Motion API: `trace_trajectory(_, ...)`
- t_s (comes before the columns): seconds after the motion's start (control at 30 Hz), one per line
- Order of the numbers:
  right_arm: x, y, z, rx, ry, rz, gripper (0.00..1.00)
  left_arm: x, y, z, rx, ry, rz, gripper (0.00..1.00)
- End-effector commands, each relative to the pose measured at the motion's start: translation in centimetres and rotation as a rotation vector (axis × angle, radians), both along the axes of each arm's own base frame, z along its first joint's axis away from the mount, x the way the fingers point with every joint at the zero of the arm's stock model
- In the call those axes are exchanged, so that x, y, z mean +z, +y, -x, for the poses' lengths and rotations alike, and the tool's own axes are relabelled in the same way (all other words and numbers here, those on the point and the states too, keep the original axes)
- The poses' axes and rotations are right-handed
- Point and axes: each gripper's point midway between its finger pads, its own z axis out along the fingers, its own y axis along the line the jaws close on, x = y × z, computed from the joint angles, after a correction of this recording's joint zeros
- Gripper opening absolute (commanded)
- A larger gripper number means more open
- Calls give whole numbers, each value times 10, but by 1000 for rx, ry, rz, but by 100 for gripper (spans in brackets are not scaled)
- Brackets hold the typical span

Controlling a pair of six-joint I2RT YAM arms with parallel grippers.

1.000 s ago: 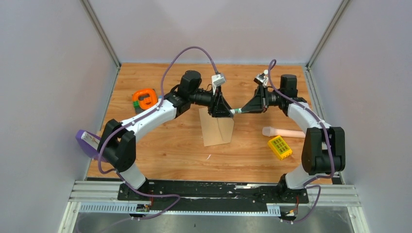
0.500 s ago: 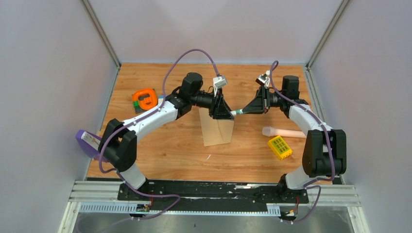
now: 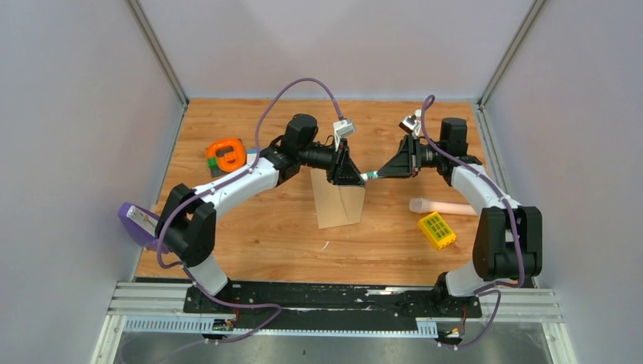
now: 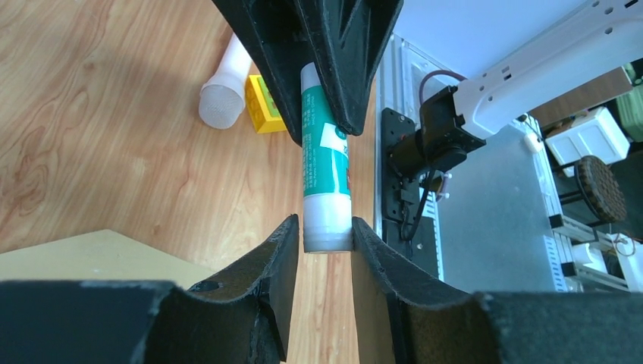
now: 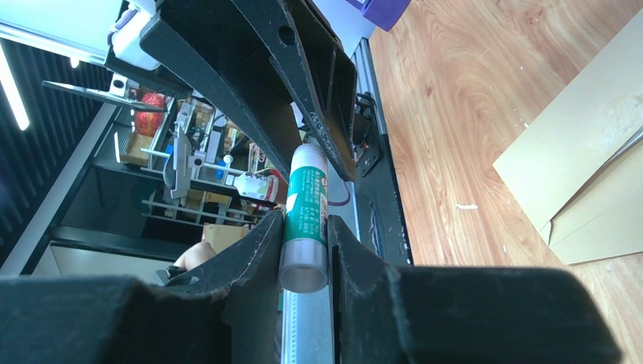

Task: Place the letter into the envelope and seal it
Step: Open the solid glue cap from the solid glue.

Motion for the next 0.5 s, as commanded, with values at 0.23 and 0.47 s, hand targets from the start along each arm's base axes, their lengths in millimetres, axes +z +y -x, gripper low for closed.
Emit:
trace_trajectory(0.23, 6, 6, 6, 20, -107, 1, 0, 11, -8, -3, -10, -5, 35, 34)
trace_trajectory(0.47, 7, 4, 4, 15, -109, 1, 0, 11, -7, -1, -22, -4, 38, 0)
